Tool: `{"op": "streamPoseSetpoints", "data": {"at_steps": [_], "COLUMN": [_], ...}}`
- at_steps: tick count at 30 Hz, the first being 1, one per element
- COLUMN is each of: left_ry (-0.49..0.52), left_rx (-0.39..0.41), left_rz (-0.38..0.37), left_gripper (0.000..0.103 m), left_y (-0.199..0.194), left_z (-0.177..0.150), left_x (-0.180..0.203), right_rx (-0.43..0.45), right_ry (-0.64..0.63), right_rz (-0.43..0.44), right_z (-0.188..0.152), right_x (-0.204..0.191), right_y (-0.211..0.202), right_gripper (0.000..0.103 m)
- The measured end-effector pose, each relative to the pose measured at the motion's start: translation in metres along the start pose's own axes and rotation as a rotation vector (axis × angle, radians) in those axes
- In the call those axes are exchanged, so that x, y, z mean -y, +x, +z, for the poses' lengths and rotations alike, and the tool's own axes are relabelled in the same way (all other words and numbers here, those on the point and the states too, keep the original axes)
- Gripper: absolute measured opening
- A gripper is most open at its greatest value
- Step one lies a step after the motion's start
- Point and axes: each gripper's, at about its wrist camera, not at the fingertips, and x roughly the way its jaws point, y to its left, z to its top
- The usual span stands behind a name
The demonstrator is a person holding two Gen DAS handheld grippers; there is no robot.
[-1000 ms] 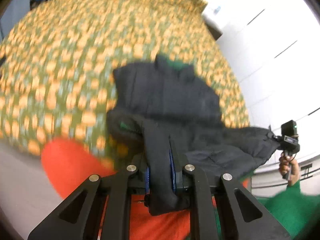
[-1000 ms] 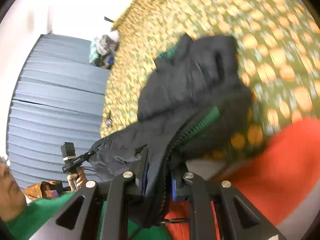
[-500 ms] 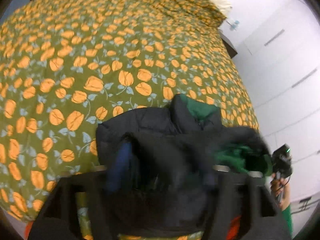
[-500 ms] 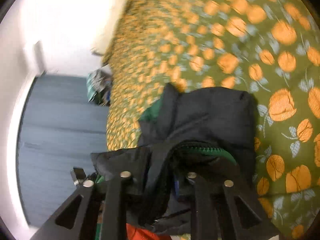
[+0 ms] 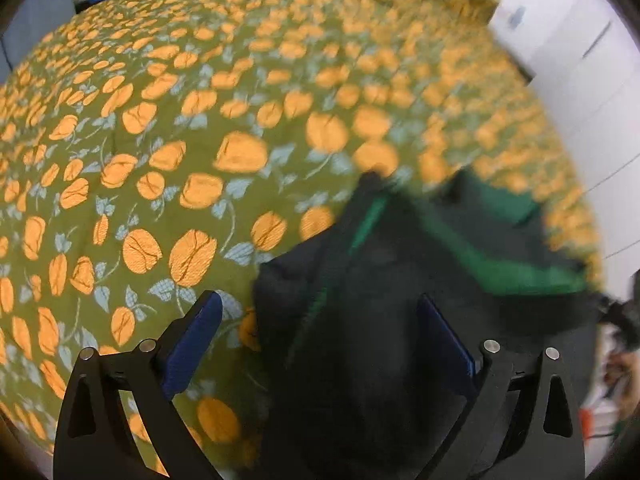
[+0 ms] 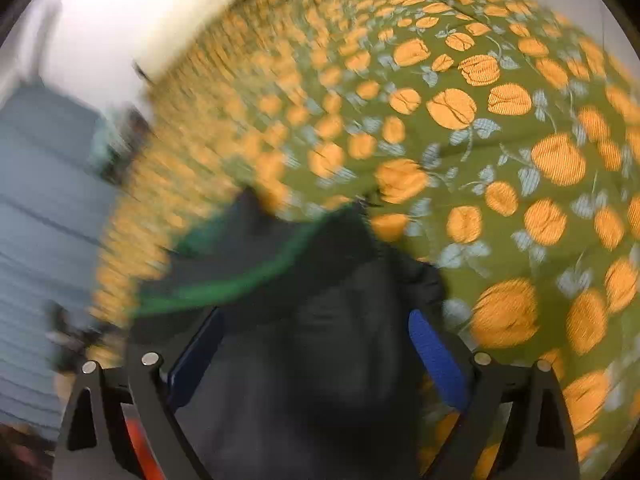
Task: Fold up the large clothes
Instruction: 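Lift the hem and fold it toward the collar with both grippers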
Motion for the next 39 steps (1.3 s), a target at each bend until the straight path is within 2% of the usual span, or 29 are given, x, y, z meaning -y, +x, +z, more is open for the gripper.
{"op": "streamPoseSetpoints", "data": {"at_steps": [1,2,3,4,5,6,8,11,14,16,18,24,33,39], "left_ry": [0.008,0.015,0.020,0.018,0.021,0.020,-0.003,-0.038,-0.018,-0.009,-0.017,-0.065,-0.083,-0.087], "left_rx": [-0.004,0.002,0.003,0.012,0.045,0.080,0.142,0.221,0.200,0.185,0.188,0.222,0.260,0.269], "left_rz": [0.019,0.016,0.005,0.040,0.072,0.081,0.091,0.124,0.195,0.216,0.212,0.171,0.138,0.136], "left_gripper": [0.092,0.065,0.031,0.028,0.022,0.018,0.017,0.015,0.015,0.016,0.020,0.031,0.033,0.034], "left_y": [0.009,0.014,0.015,0.012,0.006,-0.002,-0.015,-0.017,0.016,0.039,0.053,0.066,0.075,0.075], "left_z": [-0.002,-0.003,-0.004,-0.004,-0.001,0.002,0.008,0.019,0.021,0.013,0.005,-0.002,-0.008,-0.009], "left_x": [0.002,0.005,0.009,0.012,0.015,0.016,0.015,0.015,0.015,0.011,0.006,-0.003,-0.006,-0.005], "right_rx": [-0.030,-0.059,-0.063,-0.048,-0.024,0.008,0.086,0.203,0.223,0.192,0.153,0.204,0.277,0.293], "right_ry": [-0.009,-0.012,-0.026,-0.056,-0.089,-0.124,-0.190,-0.232,-0.218,-0.192,-0.144,-0.104,-0.084,-0.074], "right_rz": [-0.036,-0.048,-0.056,-0.074,-0.083,-0.103,-0.155,-0.182,-0.227,-0.262,-0.245,-0.165,-0.110,-0.085], "right_z": [0.000,-0.001,-0.001,-0.001,0.000,0.002,0.007,0.021,0.031,0.028,0.019,0.009,0.000,-0.001], "right_x": [-0.001,-0.003,-0.009,-0.017,-0.027,-0.040,-0.062,-0.079,-0.077,-0.061,-0.043,-0.017,-0.001,0.006], "right_y": [0.009,0.020,0.026,0.026,0.022,0.013,-0.006,-0.025,-0.011,0.018,0.049,0.070,0.080,0.082], "right_gripper": [0.095,0.091,0.069,0.041,0.030,0.024,0.023,0.023,0.023,0.023,0.023,0.027,0.027,0.027]}}
